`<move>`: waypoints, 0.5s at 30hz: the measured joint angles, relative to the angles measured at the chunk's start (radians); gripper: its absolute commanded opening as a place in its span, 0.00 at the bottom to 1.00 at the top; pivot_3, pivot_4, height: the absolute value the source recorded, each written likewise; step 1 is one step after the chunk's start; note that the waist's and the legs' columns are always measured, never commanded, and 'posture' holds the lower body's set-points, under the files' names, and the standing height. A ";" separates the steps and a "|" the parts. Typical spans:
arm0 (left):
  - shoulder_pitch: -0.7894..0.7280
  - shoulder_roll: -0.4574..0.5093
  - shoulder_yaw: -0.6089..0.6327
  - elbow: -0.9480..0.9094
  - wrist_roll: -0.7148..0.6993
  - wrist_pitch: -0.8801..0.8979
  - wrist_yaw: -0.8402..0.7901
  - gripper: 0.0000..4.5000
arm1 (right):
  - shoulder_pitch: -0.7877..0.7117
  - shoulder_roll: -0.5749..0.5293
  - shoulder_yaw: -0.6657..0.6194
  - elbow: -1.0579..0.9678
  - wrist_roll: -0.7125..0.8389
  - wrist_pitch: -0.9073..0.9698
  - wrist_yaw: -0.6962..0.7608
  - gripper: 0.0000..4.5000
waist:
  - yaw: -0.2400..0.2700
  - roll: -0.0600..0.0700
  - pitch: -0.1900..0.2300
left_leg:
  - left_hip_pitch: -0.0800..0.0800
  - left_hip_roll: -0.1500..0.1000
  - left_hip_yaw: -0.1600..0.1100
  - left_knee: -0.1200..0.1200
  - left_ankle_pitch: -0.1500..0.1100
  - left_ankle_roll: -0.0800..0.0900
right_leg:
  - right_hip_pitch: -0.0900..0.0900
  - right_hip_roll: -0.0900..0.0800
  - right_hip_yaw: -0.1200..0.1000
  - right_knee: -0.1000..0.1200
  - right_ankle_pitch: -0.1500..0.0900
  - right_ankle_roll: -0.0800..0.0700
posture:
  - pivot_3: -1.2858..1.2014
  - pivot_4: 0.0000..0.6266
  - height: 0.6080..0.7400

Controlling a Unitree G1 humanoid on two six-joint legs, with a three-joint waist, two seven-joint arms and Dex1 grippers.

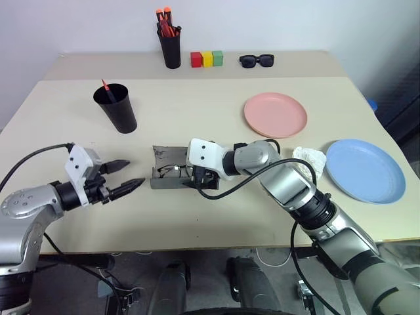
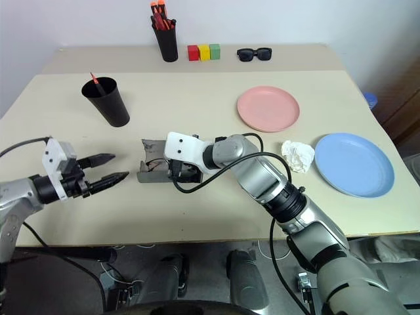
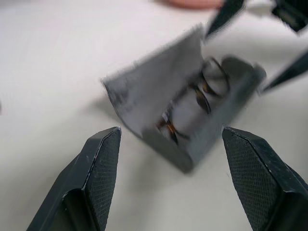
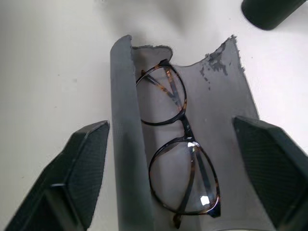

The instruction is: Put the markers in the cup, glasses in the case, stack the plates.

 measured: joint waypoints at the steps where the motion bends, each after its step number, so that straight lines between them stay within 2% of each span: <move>1: -0.057 -0.017 -0.017 0.024 -0.010 0.027 0.015 0.64 | 0.005 -0.001 -0.018 -0.006 0.001 -0.006 -0.002 0.86 | 0.004 0.000 0.000 | 0.000 -0.001 0.000 0.000 0.000 0.000 | 0.000 0.000 0.000 0.000 0.000 0.000 | 0.52 0.24 1.00; 3: -0.151 -0.056 -0.052 0.067 -0.029 0.077 0.044 0.48 | 0.014 -0.009 -0.041 -0.035 0.004 -0.016 -0.002 0.86 | 0.005 0.000 0.000 | 0.000 -0.001 0.000 0.000 0.000 0.000 | 0.000 0.000 0.000 0.000 0.000 0.001 | 0.52 0.24 1.00; 7: -0.327 -0.131 -0.173 0.159 0.012 0.102 0.097 0.03 | 0.059 -0.020 -0.060 -0.085 0.009 -0.030 -0.002 0.86 | 0.004 -0.001 0.000 | 0.000 -0.001 0.000 0.001 0.000 0.000 | 0.000 0.000 0.000 0.001 0.000 0.001 | 0.52 0.24 1.00; 10: -0.498 -0.211 -0.281 0.342 0.124 0.065 0.166 0.03 | 0.106 -0.048 -0.078 -0.123 0.008 -0.032 -0.015 0.86 | 0.004 -0.001 0.000 | 0.000 -0.001 -0.001 0.001 0.000 0.000 | 0.000 0.000 0.000 0.001 0.000 0.001 | 0.52 0.24 1.00; 12: -0.586 -0.260 -0.306 0.461 0.164 0.058 0.207 0.03 | 0.132 -0.056 -0.098 -0.146 0.002 -0.033 -0.033 0.86 | 0.005 -0.001 0.000 | 0.000 -0.002 0.000 0.001 0.000 0.000 | 0.000 0.001 0.000 0.001 0.000 0.001 | 0.52 0.24 1.00; 15: -0.714 -0.278 -0.370 0.641 0.232 0.084 0.218 0.03 | 0.195 -0.091 -0.139 -0.206 -0.002 -0.036 -0.063 0.86 | -0.003 -0.001 0.000 | 0.000 -0.002 0.000 0.000 0.000 0.000 | 0.000 0.000 0.000 0.001 0.000 0.002 | 0.52 0.24 1.00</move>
